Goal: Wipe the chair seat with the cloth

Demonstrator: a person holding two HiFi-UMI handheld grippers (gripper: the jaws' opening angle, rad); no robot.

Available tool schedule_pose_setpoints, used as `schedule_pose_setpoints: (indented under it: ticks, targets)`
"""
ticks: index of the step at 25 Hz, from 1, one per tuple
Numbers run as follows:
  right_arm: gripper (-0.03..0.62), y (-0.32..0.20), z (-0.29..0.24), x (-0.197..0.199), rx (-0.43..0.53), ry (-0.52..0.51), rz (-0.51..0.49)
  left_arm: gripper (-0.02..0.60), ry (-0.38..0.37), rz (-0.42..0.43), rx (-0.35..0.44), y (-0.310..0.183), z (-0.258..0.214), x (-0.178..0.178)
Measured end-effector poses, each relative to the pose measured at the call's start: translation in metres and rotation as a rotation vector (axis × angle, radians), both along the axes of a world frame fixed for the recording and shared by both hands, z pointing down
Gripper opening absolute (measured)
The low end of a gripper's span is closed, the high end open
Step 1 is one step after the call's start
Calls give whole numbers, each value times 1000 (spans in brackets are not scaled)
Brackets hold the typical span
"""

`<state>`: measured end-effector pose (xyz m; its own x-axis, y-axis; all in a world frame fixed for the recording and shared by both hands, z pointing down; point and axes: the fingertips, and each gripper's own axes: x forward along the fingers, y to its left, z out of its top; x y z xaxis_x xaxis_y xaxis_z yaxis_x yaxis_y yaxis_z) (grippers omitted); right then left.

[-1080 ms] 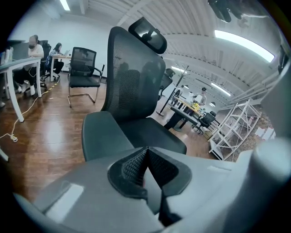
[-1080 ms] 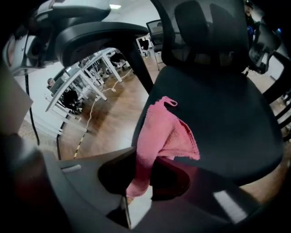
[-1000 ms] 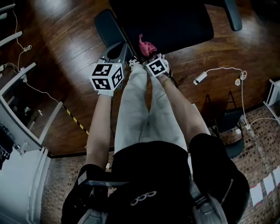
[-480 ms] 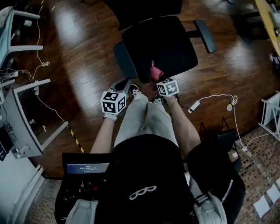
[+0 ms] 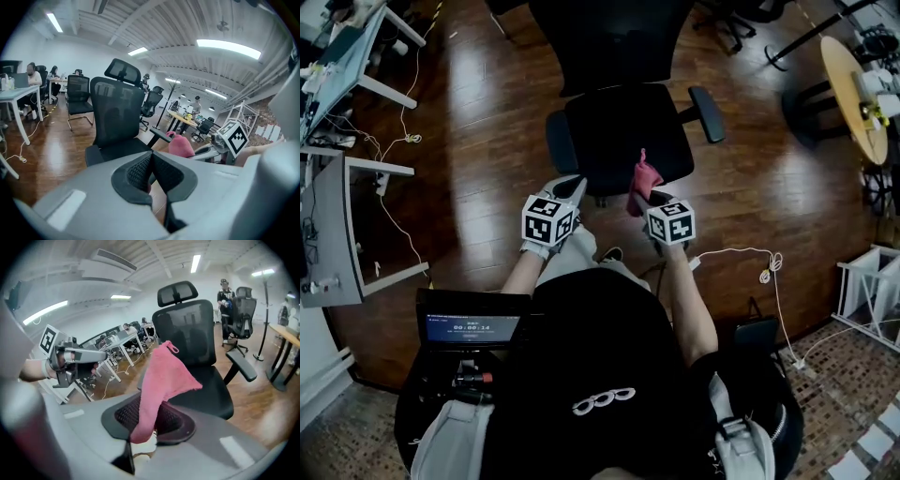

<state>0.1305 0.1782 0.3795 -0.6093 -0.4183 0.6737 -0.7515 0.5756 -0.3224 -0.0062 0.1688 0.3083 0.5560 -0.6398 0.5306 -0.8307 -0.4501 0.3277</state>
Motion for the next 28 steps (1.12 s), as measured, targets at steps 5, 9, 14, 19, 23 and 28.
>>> schedule_pose_setpoints:
  ticks: [5,9,14,19,23,28]
  targets:
    - [71,49,-44,39,89,8,36,-6,-5,-19,36,57,-27,18]
    - [71,88,-66,59,119,-49,81,-6,-24,-18,59,98,-46,31]
    - [71,98,-73,58,134,-87,90,-6,-40,-5,65,99,-47,33]
    - [71,103,-87,56,170,-109,87,-6,-50,27,90,92,-52,41]
    - [71,103,-90,60,180,-116,95,-6,-55,34,96,92,-53,46]
    - [71,103,-93,58,183,-121,95,-6,-55,30,87,94,-53,45]
